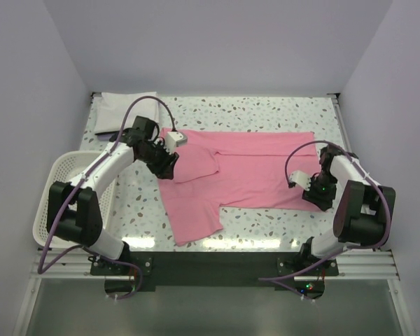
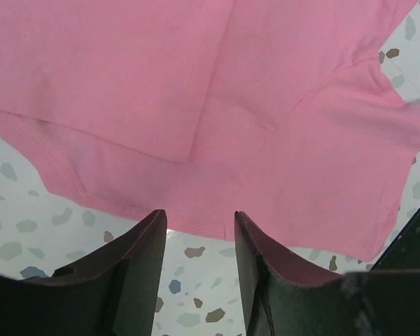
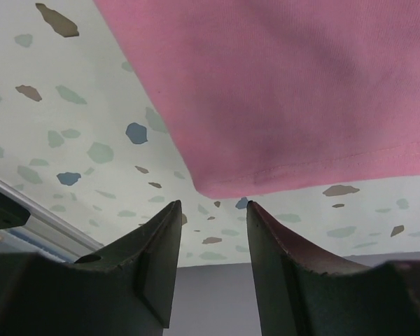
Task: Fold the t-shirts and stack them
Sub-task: Fold the tshirt
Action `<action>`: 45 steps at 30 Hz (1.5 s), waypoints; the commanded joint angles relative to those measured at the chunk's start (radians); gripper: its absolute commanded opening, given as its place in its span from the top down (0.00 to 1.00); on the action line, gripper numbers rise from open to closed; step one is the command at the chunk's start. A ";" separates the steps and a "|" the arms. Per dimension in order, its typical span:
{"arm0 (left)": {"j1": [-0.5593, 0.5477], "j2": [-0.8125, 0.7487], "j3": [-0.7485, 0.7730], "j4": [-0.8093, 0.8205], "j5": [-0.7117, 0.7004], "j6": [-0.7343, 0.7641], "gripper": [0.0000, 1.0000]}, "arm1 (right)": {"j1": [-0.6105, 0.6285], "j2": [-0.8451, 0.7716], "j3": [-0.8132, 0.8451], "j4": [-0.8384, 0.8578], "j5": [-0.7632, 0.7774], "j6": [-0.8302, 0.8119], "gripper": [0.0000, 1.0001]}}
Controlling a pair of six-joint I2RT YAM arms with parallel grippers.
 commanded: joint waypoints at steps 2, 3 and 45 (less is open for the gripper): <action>0.006 -0.027 0.004 -0.004 -0.002 0.016 0.52 | -0.004 0.004 -0.011 0.049 0.008 -0.039 0.56; 0.006 -0.025 0.004 -0.003 -0.002 0.016 0.52 | -0.004 0.004 -0.009 0.051 0.006 -0.038 0.57; -0.204 -0.258 -0.361 0.032 -0.094 0.369 0.55 | -0.004 0.065 -0.077 0.127 0.061 0.036 1.00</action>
